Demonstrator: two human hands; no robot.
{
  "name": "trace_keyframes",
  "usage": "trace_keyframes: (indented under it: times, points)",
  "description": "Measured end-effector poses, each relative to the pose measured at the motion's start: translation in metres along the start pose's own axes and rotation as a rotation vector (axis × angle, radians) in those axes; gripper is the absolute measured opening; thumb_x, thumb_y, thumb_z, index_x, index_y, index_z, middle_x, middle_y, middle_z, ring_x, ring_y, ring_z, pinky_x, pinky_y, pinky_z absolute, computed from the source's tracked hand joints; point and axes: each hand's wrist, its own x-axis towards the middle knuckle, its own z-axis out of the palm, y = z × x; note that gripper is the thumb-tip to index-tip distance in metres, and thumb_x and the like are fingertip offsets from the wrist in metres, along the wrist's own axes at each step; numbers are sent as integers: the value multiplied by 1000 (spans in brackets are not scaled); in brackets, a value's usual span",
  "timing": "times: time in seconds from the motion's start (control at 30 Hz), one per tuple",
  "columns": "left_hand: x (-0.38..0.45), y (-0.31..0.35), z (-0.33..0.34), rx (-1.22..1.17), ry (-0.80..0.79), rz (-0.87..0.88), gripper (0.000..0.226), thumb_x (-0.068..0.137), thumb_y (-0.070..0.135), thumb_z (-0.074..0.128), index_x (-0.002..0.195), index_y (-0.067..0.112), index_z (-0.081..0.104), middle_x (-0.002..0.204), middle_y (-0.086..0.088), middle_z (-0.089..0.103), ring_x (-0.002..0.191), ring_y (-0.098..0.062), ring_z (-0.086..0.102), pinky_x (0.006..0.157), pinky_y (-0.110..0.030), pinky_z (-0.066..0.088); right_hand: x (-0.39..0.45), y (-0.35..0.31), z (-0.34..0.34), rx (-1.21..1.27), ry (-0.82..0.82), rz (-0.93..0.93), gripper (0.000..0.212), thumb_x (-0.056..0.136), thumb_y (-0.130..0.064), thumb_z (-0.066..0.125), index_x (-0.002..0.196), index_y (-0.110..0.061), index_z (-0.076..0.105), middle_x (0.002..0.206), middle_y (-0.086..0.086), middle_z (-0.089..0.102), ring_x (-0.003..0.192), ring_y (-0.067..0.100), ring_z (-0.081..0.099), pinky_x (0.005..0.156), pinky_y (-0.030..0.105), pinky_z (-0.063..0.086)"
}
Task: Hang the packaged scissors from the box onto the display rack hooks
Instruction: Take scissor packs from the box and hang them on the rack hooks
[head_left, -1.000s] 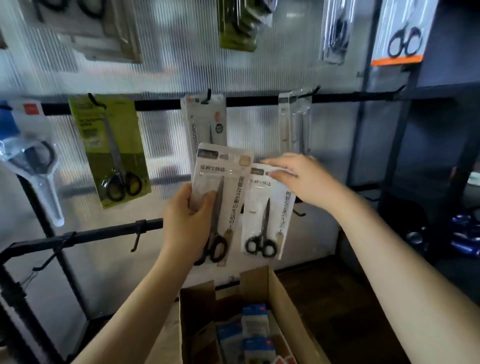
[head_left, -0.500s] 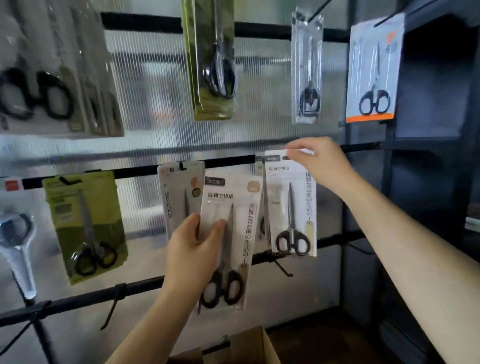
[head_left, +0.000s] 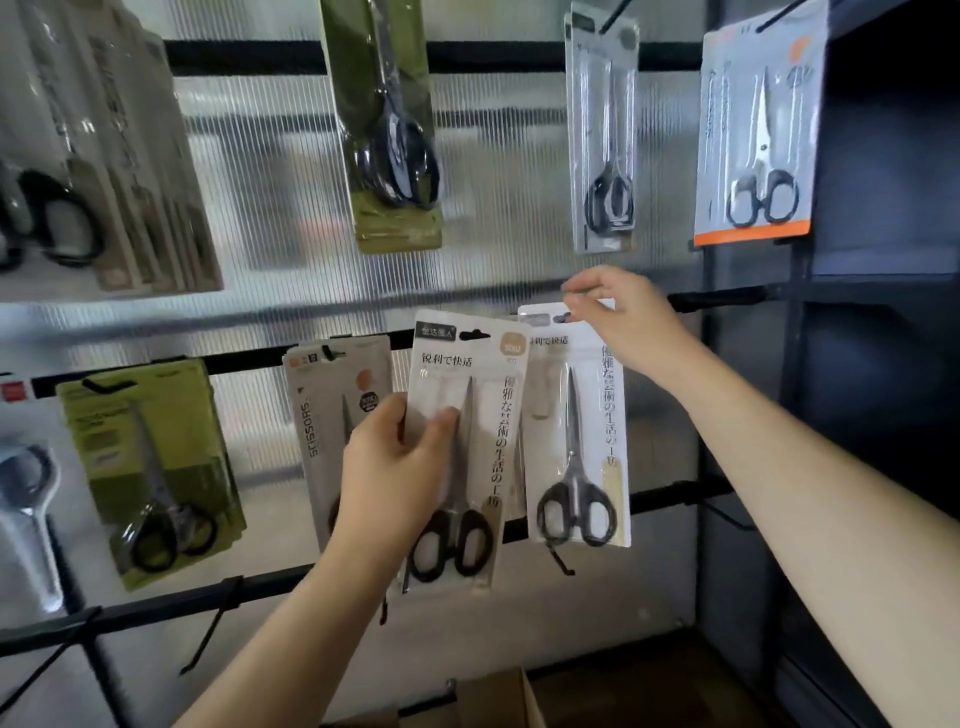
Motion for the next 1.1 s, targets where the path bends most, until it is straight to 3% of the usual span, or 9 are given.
trace_keyframes:
  times: [0.2, 0.27, 0.33, 0.4, 0.47, 0.6, 0.8, 1.03, 1.1]
  points:
    - [2, 6, 6, 16, 2, -1, 28, 89, 26, 61, 65, 17, 50, 47, 17, 50, 45, 2, 44, 45, -11, 36, 6, 3, 0, 2, -36, -49, 10, 94, -18, 55, 90, -24, 62, 85, -16, 62, 94, 5, 56, 75, 12, 37]
    - [3, 7, 6, 32, 19, 27, 33, 88, 26, 62, 64, 11, 46, 49, 13, 46, 47, -3, 40, 48, -16, 35, 9, 5, -1, 9, -46, -59, 10, 93, -20, 56, 88, -23, 64, 87, -14, 63, 96, 5, 56, 81, 19, 38]
    - [5, 8, 7, 30, 33, 42, 36, 88, 28, 62, 72, -1, 48, 59, -3, 49, 56, -12, 43, 55, -28, 38, 12, 5, -3, -9, -74, -63, 9, 93, -23, 57, 89, -23, 65, 88, -16, 63, 98, 6, 56, 85, 22, 37]
    - [6, 9, 8, 35, 45, 48, 38, 87, 29, 62, 79, -6, 49, 65, -10, 49, 60, -17, 44, 57, -33, 38, 13, 6, -5, -31, -97, -65, 11, 94, -26, 55, 92, -22, 65, 90, -16, 62, 98, 6, 56, 85, 23, 37]
    - [6, 10, 10, 50, 48, 52, 38, 87, 28, 63, 75, -4, 47, 63, -5, 46, 59, -17, 42, 56, -33, 37, 13, 6, -5, -35, -94, -76, 12, 94, -27, 54, 93, -21, 65, 91, -14, 63, 97, 6, 55, 82, 22, 36]
    - [3, 13, 14, 89, 64, 62, 39, 87, 27, 63, 64, 12, 37, 55, 3, 35, 53, -13, 32, 52, -25, 30, 13, 7, 0, -42, -3, -123, 16, 94, -24, 55, 94, -13, 67, 91, -7, 64, 91, 7, 55, 69, 12, 36]
    - [4, 11, 19, 88, 62, 64, 38, 87, 26, 63, 63, 13, 38, 52, 7, 35, 49, -10, 31, 48, -23, 28, 17, 13, 5, -108, 31, -203, 22, 94, -24, 55, 85, -6, 64, 85, 12, 68, 85, 27, 60, 71, 29, 39]
    - [6, 7, 18, 75, 31, 48, 34, 88, 27, 62, 68, 6, 44, 56, 4, 40, 53, -12, 35, 52, -27, 33, 19, 22, 13, -142, 7, -214, 22, 95, -23, 54, 83, -8, 63, 81, 15, 66, 77, 28, 58, 67, 29, 38]
    - [7, 6, 19, 69, 24, 33, 34, 88, 26, 62, 65, 8, 44, 51, 11, 41, 49, -8, 36, 51, -24, 33, 18, 27, 16, -145, 6, -214, 19, 95, -19, 54, 83, -8, 63, 79, 15, 66, 75, 30, 58, 66, 30, 39]
